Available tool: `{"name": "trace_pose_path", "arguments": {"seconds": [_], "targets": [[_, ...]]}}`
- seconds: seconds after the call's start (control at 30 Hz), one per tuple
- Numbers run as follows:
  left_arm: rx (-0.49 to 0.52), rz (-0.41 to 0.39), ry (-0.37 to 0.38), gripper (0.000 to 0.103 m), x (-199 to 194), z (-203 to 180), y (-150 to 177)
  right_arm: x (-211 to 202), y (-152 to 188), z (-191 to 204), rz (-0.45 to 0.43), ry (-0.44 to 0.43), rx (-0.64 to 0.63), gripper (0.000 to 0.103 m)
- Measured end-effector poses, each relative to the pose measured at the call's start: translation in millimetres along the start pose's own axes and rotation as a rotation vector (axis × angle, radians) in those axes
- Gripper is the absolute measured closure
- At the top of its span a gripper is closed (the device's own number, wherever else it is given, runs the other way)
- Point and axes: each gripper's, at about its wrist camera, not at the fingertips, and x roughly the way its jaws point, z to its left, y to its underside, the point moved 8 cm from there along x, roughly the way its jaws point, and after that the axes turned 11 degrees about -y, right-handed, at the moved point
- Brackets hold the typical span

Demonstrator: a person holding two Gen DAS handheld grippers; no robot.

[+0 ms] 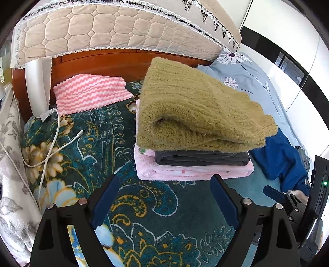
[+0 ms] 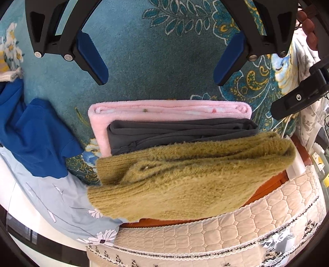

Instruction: Fold clothes

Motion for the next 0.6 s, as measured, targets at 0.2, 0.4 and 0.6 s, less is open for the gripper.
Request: {"name": "trace_pose_path", "arguments": {"seconds": [0.2,0.4,0.6], "targets": [[0.023,-0.040,-0.048,0.013,2.5,3.7,0.2,-1.2,-2.8,-1.7,-0.019,0.018,-0.013,0.000],[0.043,-0.031,-0.062,0.013,8.0,5.8,5.1,0.7,-2.4,-1.7,-0.015,0.031,-0.024,0.000],[0.042,-0.030,-0.060,0.013,11.8,4.5,5.1,1.3,-2.5,-2.6,-0.018,0.041,-0.023,0.000]]}}
